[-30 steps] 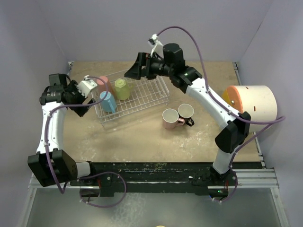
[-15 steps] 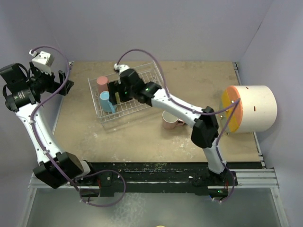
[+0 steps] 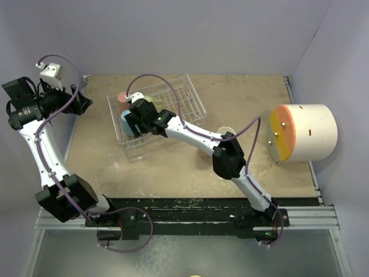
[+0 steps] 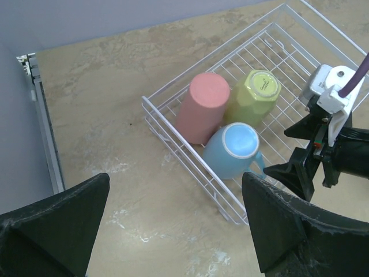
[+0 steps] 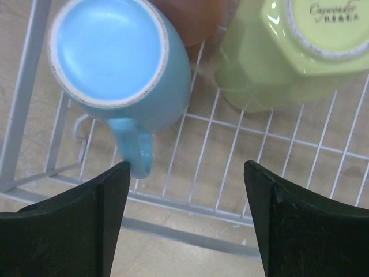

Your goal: Unload the cups from the dish rack

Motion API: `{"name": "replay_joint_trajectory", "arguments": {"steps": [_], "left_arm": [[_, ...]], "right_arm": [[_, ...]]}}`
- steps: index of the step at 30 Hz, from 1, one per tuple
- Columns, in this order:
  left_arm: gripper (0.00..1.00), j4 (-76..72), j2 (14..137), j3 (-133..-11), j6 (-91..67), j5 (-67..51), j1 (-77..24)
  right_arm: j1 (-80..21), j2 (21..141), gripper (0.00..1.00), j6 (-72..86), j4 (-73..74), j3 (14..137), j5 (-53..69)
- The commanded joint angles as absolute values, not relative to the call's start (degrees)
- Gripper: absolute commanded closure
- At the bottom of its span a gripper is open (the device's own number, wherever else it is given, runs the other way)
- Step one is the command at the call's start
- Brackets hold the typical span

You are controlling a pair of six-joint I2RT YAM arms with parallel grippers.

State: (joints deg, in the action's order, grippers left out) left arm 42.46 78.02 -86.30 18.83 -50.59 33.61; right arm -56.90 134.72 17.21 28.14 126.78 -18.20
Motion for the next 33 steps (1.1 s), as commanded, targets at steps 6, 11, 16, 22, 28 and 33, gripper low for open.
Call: {"name": "replay_joint_trajectory", "arguments": {"steps": [6,11,16,22,28,33], "left_arm": [[0.01,41.6,76.4,-84.7,20.2,-49.5,33.6],[0.01,41.0,76.3,-84.6,19.4,-49.9,33.6],[0.01,41.2,76.1,-84.4,18.8,-51.1,33.6],[0.01,42.1,76.0,-84.3,19.5,-50.9,33.6],[0.01,44.9,77.0,-86.2,19.5,-50.4,33.6],[0.01,48.1,78.7,-87.5,19.7,-51.2,33.6]], "right_arm": [[-58.8,139.8,0.25,14.6,26.3,135.9,-20.0],[-59.3,140.2,0.27,15.4,24.9,135.1,-19.1],[-59.9,137.3,0.26,16.8,21.9,130.6,-19.3],[-59.8,140.8,0.25,18.9,26.1,136.4,-20.3],[-59.4,143.3,0.3,19.9,25.3,137.2,-21.0],[-59.5,144.0,0.38,18.2,24.0,137.2,-22.0]]}}
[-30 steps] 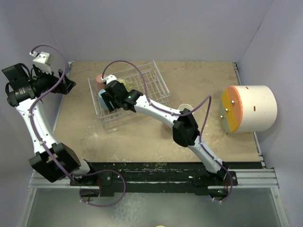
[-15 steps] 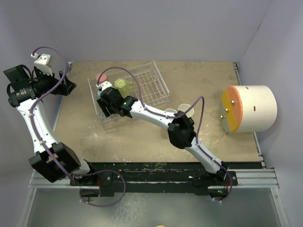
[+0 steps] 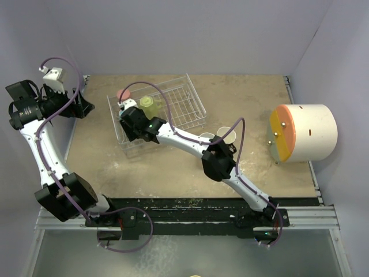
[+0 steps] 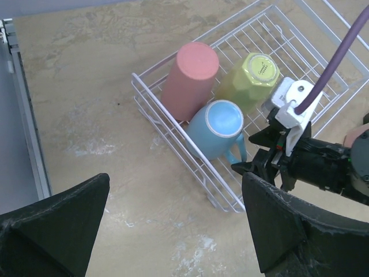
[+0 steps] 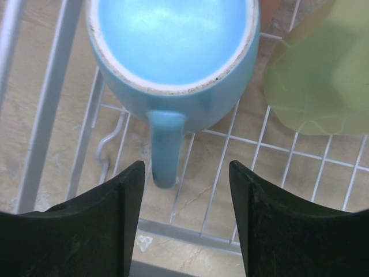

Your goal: Unload the cups from the dish rack

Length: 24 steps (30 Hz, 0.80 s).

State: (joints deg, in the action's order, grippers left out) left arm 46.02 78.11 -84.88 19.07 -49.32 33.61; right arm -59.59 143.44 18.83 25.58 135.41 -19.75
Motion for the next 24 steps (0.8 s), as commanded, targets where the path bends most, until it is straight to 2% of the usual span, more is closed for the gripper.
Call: {"name": "replay_joint_trajectory", "arguments": {"steps": [1,8,10,12,14,21,24], "left_arm": [[0.01,48.1,78.6,-87.3,19.9,-51.2,33.6],[0.01,48.9,77.7,-86.5,23.2,-52.5,33.6],[0.01,49.5,77.9,-86.4,24.9,-52.9,33.6],[0.01,49.8,77.9,-86.0,26.3,-53.3,33.6],[0.01,50.2,78.1,-85.6,27.7,-54.3,33.6],[0.01,51.8,77.3,-82.1,34.8,-54.1,28.9],[0.01,51.2,75.1,-80.0,38.2,-57.9,28.4]], "right_arm": [[-59.5,144.0,0.41,18.2,23.8,137.3,-22.0],[-59.4,144.2,0.58,17.9,23.0,139.0,-20.8],[-59.4,144.2,0.65,17.9,23.0,139.6,-20.7],[-59.3,143.9,0.79,18.0,23.3,139.7,-20.7],[-59.1,143.1,0.99,18.3,24.2,139.6,-20.8],[-57.5,129.5,1.0,21.1,22.0,126.8,-17.0],[-55.2,124.2,1.0,24.8,20.4,121.8,-11.9]]}}
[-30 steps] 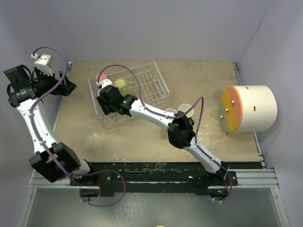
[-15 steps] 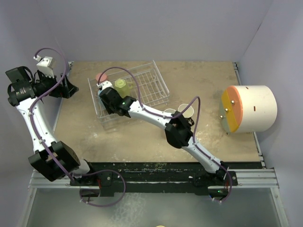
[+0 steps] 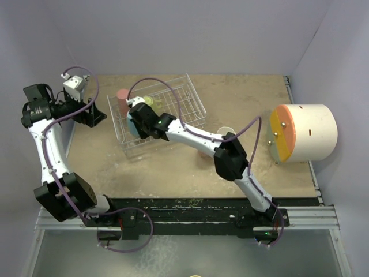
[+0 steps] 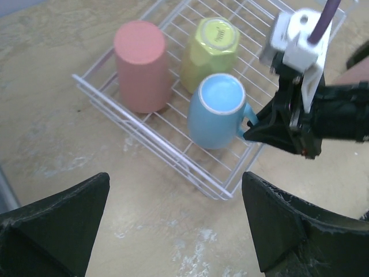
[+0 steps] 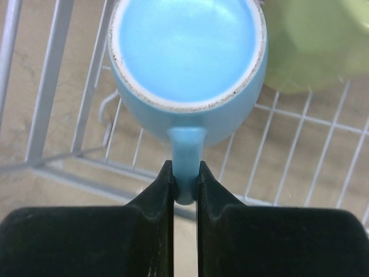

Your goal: Unload the cups from the dish rack

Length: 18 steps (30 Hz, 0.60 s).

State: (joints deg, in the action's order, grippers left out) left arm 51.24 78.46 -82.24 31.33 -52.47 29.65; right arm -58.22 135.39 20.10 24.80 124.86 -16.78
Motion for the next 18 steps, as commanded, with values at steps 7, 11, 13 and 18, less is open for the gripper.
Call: {"name": "replay_joint_trajectory", "arguments": {"steps": [7,11,13,18], "left_arm": [[0.01,57.1,71.9,-84.4,46.2,-66.2,23.7],[0.01,59.8,69.0,-83.7,53.8,-64.2,17.1],[0.01,61.6,68.0,-84.2,59.1,-64.0,15.5],[0.01,68.0,68.2,-91.2,68.3,-67.0,15.0]], "right_arm": [[-50.4,112.7,1.0,34.0,15.7,111.7,0.1],[-48.9,106.6,1.0,38.0,14.4,107.7,4.0],[-47.9,102.7,1.0,41.4,11.8,104.1,7.6],[-47.1,93.3,1.0,49.3,3.9,94.6,14.3]]}}
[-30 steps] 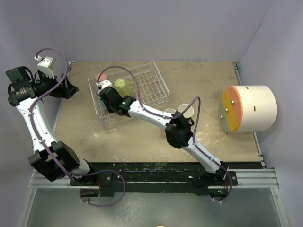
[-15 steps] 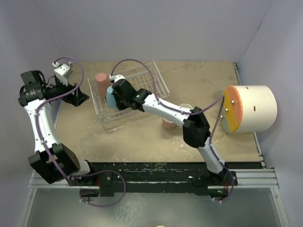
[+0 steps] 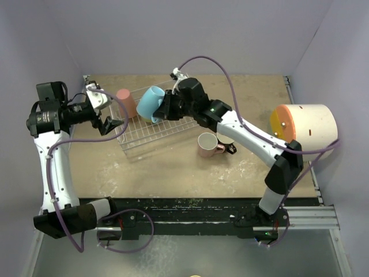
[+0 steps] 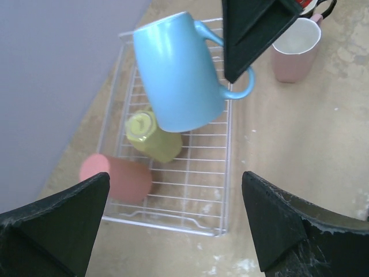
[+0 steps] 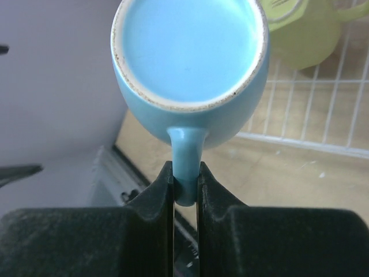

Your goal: Unload the cups from the dish rack

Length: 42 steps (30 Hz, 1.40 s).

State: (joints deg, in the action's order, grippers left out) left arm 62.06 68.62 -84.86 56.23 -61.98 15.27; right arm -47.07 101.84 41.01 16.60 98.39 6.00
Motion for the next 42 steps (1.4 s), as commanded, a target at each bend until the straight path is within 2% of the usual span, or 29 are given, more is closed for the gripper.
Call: {"name": "replay_joint_trajectory", "arguments": {"steps": [1,6,13,19,23,26,30,33,34,36,38,40,42], "left_arm": [[0.01,69.4,68.0,-92.5,70.4,-67.4,14.5],[0.0,64.6,63.7,-93.2,73.5,-60.3,8.0],[0.06,63.9,58.5,-92.1,81.7,-61.1,7.4],[0.09,74.2,58.5,-93.9,91.2,-59.6,7.3],[0.1,70.7,56.1,-89.9,91.6,-60.8,7.3],[0.15,67.4,55.3,-88.1,91.1,-61.7,7.3],[0.27,61.4,55.9,-87.4,86.2,-62.0,7.3],[0.4,57.0,54.3,-85.5,84.2,-63.7,7.3],[0.47,54.9,53.3,-84.3,83.2,-64.4,7.3],[0.71,50.4,51.1,-81.6,80.9,-66.0,7.3],[0.9,44.8,48.9,-78.8,77.0,-67.3,7.3],[1.0,41.4,47.6,-76.7,75.4,-68.0,7.3],[1.0,40.7,47.4,-76.3,74.5,-68.3,7.3]], "right_arm": [[-47.1,91.7,1.0,50.9,1.9,92.5,15.5],[-47.1,84.8,1.0,61.9,-9.8,81.9,22.9],[-47.7,81.3,1.0,76.5,-25.8,72.9,25.2],[-49.6,81.6,1.0,81.4,-31.8,71.5,24.3],[-52.3,83.3,1.0,84.4,-35.3,72.1,24.0],[-54.1,83.1,1.0,84.9,-35.4,72.9,23.0],[-55.7,82.9,1.0,84.8,-34.4,73.7,22.8],[-56.3,82.9,1.0,85.8,-35.4,72.9,22.9],[-56.4,83.0,1.0,86.5,-36.2,72.4,23.2],[-56.5,83.0,1.0,87.6,-38.9,71.2,23.7],[-56.5,83.0,1.0,88.1,-39.9,70.5,24.3],[-56.5,82.6,1.0,87.9,-39.1,69.9,24.9],[-56.4,81.6,1.0,87.1,-36.0,69.1,26.8]]}}
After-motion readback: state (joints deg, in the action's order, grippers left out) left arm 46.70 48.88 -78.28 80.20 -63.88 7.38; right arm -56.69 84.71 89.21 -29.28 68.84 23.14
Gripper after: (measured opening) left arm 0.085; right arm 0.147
